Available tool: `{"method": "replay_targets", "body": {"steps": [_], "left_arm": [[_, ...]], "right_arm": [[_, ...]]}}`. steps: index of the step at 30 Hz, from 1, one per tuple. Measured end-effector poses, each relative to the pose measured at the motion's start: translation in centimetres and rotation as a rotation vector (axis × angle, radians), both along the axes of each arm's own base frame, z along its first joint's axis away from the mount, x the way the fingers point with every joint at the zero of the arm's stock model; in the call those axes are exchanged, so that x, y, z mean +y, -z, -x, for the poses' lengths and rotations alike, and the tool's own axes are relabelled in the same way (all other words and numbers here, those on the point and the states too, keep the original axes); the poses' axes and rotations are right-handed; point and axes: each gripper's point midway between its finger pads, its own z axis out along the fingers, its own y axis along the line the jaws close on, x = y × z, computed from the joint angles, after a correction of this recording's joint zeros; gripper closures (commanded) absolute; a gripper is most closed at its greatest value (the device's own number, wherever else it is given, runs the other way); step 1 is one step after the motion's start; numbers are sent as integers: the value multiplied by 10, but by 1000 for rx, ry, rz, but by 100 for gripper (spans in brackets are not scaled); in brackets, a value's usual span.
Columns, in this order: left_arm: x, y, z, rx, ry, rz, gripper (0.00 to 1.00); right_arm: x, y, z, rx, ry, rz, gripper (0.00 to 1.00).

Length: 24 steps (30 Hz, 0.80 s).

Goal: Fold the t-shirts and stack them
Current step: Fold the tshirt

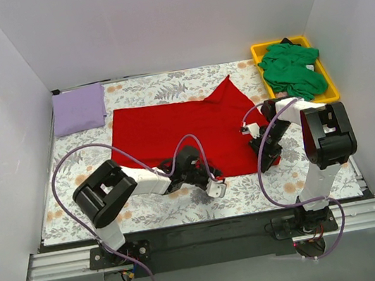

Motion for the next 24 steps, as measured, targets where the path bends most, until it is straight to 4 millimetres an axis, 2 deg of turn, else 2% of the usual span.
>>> {"method": "replay_targets", "body": {"steps": [12, 16, 19, 24], "left_arm": [[-12, 5, -13, -26, -13, 12, 89], [-14, 6, -15, -20, -19, 10, 96], [-13, 6, -15, -15, -22, 6, 99], [-13, 6, -14, 11, -32, -2, 100]], "right_arm": [[3, -1, 0, 5, 7, -11, 67], [6, -1, 1, 14, 10, -22, 77], [8, 0, 1, 18, 8, -22, 96], [9, -2, 0, 17, 16, -24, 99]]}}
